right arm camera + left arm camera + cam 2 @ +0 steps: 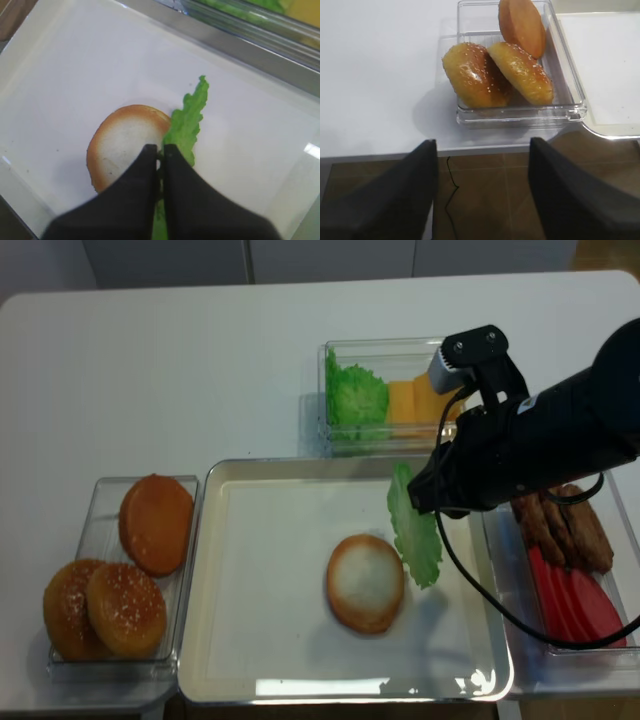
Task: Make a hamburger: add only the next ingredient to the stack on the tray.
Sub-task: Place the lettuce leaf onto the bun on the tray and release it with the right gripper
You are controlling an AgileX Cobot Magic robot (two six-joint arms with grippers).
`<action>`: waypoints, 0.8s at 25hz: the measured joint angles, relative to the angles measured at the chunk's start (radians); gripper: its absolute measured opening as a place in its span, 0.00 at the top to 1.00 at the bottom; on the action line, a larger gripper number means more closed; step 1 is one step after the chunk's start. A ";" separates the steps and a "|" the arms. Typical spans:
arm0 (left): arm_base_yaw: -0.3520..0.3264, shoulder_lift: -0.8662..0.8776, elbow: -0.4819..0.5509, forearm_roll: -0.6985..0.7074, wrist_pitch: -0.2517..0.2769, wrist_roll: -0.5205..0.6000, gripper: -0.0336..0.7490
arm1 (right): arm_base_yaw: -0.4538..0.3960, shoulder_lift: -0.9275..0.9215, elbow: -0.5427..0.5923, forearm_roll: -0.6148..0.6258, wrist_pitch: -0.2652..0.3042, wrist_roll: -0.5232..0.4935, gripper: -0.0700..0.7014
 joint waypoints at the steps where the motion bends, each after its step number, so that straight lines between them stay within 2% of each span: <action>1: 0.000 0.000 0.000 0.000 0.000 0.000 0.41 | 0.000 0.000 0.009 0.005 -0.007 -0.011 0.86; 7: 0.000 0.000 0.000 0.000 0.000 0.000 0.41 | 0.000 0.000 0.051 0.068 -0.040 -0.085 0.86; 20: 0.000 0.000 0.000 0.000 0.000 0.000 0.41 | 0.000 0.016 0.051 0.199 -0.027 -0.106 0.86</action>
